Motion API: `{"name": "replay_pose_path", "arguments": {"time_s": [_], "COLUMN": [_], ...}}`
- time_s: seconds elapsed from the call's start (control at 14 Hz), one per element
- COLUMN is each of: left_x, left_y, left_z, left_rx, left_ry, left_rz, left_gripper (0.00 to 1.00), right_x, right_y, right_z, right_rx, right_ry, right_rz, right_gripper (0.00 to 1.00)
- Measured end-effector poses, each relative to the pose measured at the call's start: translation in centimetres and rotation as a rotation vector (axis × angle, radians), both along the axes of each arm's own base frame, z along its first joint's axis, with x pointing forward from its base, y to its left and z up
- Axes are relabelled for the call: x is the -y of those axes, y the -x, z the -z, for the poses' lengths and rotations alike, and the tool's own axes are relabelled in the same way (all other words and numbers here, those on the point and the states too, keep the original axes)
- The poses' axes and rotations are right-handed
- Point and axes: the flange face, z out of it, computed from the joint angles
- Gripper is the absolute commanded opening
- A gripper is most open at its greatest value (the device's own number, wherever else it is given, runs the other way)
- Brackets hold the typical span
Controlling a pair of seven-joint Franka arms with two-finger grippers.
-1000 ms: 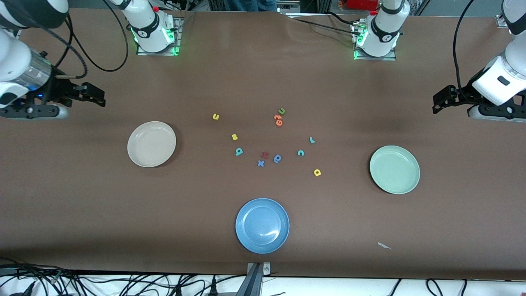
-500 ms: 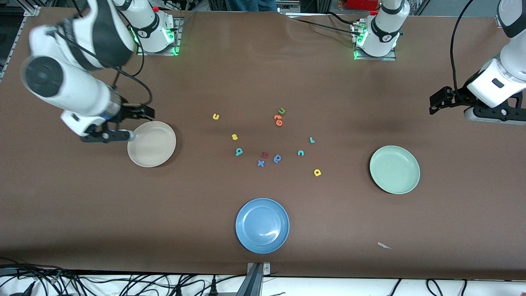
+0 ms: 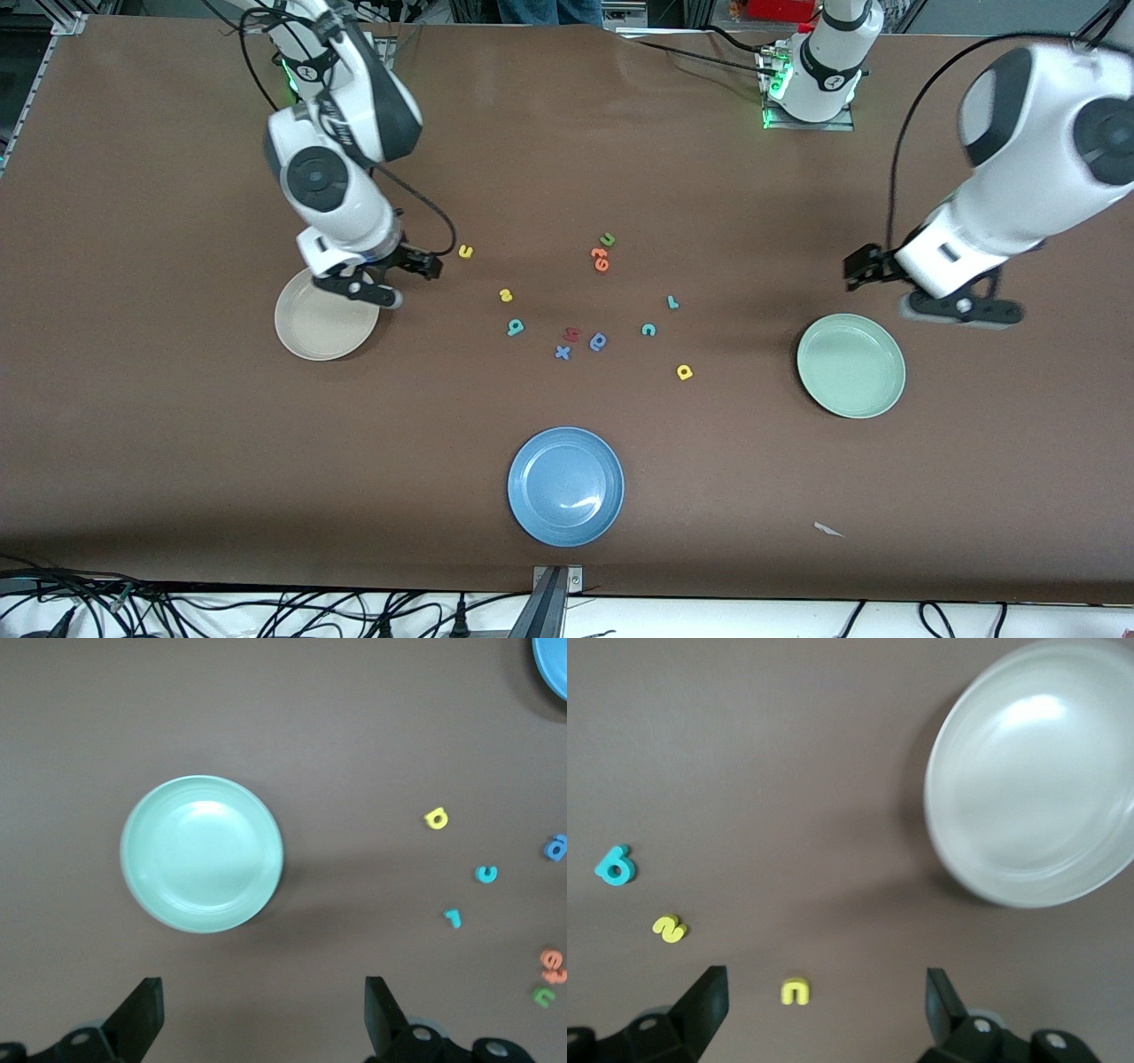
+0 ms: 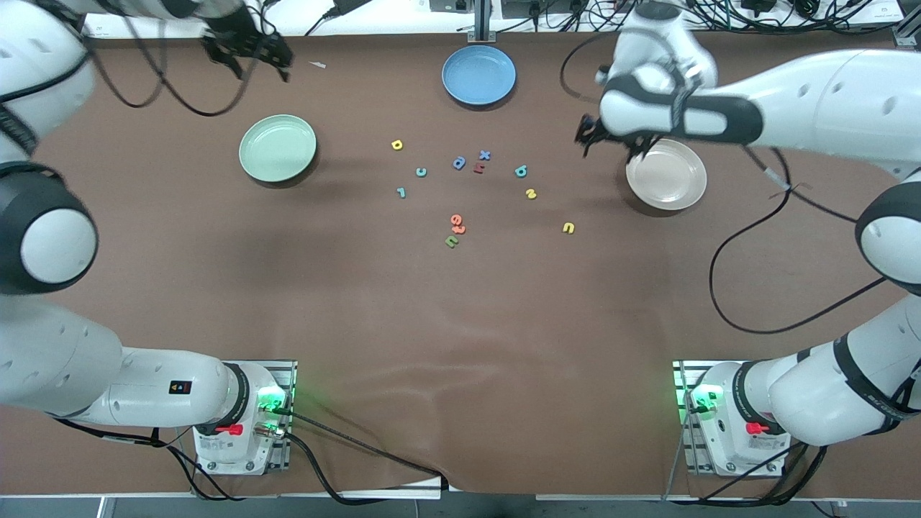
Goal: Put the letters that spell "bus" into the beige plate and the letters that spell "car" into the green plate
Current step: 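Move the right gripper to the yellow n while the left gripper reaches letters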
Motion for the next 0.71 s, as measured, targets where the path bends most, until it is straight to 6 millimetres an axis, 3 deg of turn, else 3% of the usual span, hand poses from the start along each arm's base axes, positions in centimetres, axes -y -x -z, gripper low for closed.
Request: {"name": "replay_pose_path", "arguments": {"time_s": [0.14,0.21,0.36,0.71], "left_x": [3.1,4.7,7.3,12.3], "left_y": [-1.0,-1.3,-1.3,0.6], "left_z": [4.1,6.0,8.9,12.8], "left_rx": [-0.005,-0.008,-0.032,-0.022], "left_ry": [0.019,0.031,0.045,0.057], "left_rz": [-0.026,-0.045,-0.083,-0.131], "left_gripper": [1.00,1.00,1.00,1.00], "right_x": [-1.1,-1.4,-2.6,-4.2], "right_y": [2.2,2.9,4.3,6.7], "right_z": [2.9,4.1,6.1,10.5], "right_rx": [-0.008,-0.005,-0.007,-0.008], "right_ry": [0.015,0.018,0.016,0.001], "right_rz": [0.064,0.101,0.131,0.154], "right_gripper": [0.81,0.69,0.66,0.65]}}
